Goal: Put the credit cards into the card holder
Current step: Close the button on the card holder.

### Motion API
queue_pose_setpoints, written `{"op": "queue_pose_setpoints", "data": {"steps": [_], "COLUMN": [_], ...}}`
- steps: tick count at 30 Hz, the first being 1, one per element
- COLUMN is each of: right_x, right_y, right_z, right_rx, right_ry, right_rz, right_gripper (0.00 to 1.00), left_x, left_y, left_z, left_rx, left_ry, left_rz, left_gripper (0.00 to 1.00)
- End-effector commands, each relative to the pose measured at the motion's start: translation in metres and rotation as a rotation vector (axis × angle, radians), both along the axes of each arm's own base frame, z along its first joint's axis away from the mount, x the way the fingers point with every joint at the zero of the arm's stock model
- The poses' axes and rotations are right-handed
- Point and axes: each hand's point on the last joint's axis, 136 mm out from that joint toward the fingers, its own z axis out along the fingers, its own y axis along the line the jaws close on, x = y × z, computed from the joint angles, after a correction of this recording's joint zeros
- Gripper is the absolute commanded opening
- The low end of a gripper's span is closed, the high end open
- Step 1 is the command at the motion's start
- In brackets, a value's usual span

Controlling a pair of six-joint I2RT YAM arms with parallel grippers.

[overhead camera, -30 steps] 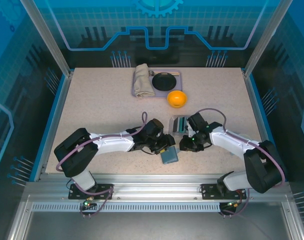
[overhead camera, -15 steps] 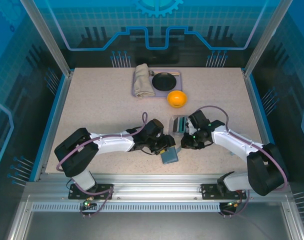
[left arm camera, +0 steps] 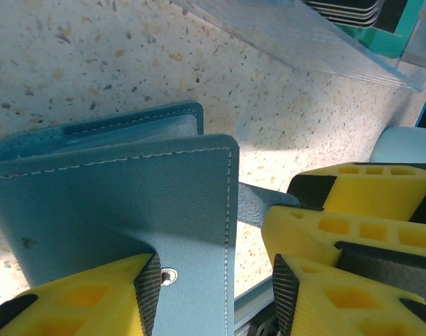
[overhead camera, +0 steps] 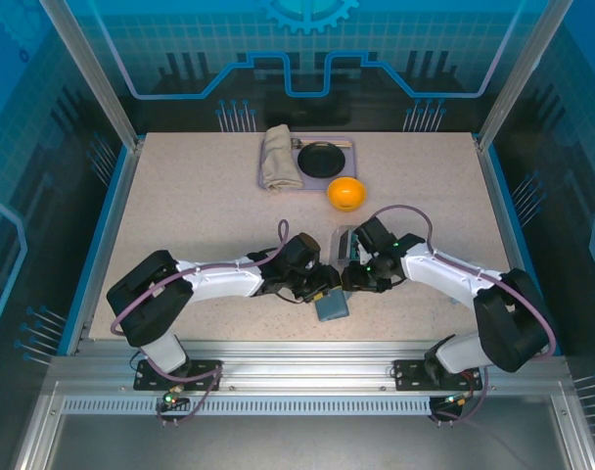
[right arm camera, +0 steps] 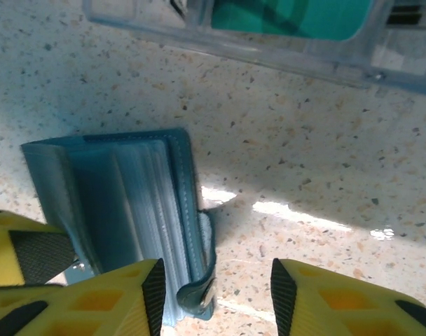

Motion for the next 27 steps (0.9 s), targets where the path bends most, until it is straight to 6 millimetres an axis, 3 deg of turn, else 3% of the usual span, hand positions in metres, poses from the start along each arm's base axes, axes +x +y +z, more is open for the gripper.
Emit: {"op": "queue_pose_setpoints", "data": {"steps": [1,5,22,27], "right_x": [0.005,0.004,0.000,0.001], "right_y": [-0.007,-0.011,-0.009,-0.004], "right_z": [-0.001,0.003,0.008,0.016], "right_rx": [-0.069,-0.082,-0.033,0.055], "right_ry": [-0.020,-0.038,-0.020,-0.025], "right_rz": [-0.025,-0.018,-0.016,-0.027], "right_gripper": [0.40,0.27,0.02,0.00], "left_x": [-0.003,-0.003,-0.004,-0.003], "left_y": [-0.005,-0.004,-0.003,-0.003], "left_z": [0.004,0.003,0.002,0.004], "left_rx": [-0.006,-0.003,-0.001,0.008], "left_ry": [-0.007,-0.005,0.000,-0.013], "left_rz": [-0.033,-0.032,-0.032,-0.046], "left_gripper": [0.49,0.49,0.49,0.50]}}
